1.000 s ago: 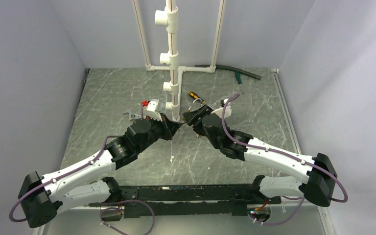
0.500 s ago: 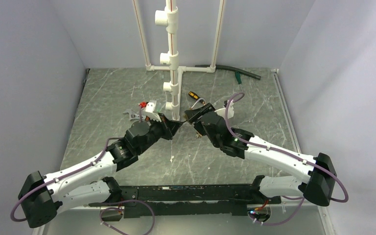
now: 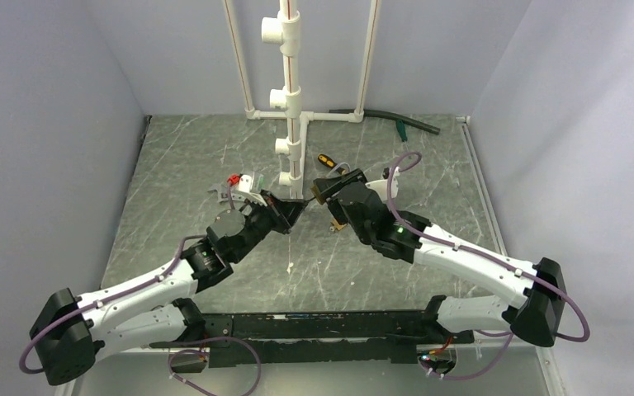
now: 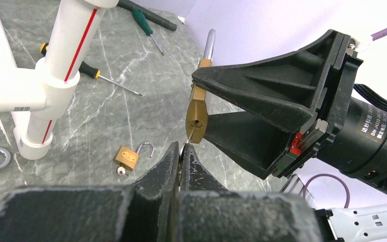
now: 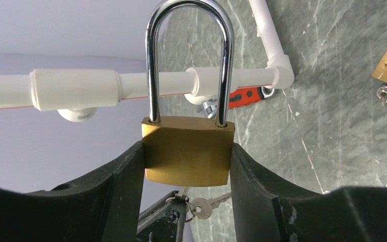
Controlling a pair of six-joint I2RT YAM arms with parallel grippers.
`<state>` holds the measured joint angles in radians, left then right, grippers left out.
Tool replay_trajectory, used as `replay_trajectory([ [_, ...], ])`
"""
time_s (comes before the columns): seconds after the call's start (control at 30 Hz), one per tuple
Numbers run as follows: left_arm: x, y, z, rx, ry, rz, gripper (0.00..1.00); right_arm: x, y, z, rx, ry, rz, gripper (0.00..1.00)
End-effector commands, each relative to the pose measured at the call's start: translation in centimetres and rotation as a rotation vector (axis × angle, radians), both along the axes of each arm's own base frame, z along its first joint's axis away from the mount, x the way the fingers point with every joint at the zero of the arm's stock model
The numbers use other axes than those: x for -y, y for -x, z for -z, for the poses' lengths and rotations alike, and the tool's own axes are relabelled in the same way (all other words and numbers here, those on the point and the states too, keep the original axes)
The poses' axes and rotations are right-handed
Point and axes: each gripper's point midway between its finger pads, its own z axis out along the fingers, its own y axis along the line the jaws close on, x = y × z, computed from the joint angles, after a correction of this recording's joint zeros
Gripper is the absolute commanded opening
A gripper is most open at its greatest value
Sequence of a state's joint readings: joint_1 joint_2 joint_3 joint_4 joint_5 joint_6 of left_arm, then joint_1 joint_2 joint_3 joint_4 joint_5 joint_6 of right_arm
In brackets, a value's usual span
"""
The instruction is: Unlock with the key
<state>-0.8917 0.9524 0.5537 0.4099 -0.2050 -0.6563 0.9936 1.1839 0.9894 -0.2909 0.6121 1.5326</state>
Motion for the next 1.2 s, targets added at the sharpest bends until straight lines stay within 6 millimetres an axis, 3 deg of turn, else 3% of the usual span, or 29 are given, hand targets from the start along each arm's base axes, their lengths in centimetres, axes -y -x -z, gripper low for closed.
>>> replay_trajectory([
  [0.0, -0.2, -1.3, -0.6, 0.031, 0.034, -0.058, 0.0, -2.4, 0.1, -7.0, 0.074, -0.222, -0.036, 0.0],
  [0.77, -0.1, -2.8, 0.0, 0.061, 0.068, -0.14, 0.0, -2.8, -0.4, -7.6, -0.006, -0.282, 0.038, 0.0],
  [0.9, 0.8, -2.8, 0.1, 0.064, 0.062, -0.111, 0.0, -3.6, -0.2, -8.6, 0.014, -0.275, 0.003, 0.0],
  [1.17, 0.5, -3.2, 0.3, 0.065, 0.078, -0.139, 0.0, -4.6, 0.7, -7.9, 0.014, -0.266, -0.052, 0.0],
])
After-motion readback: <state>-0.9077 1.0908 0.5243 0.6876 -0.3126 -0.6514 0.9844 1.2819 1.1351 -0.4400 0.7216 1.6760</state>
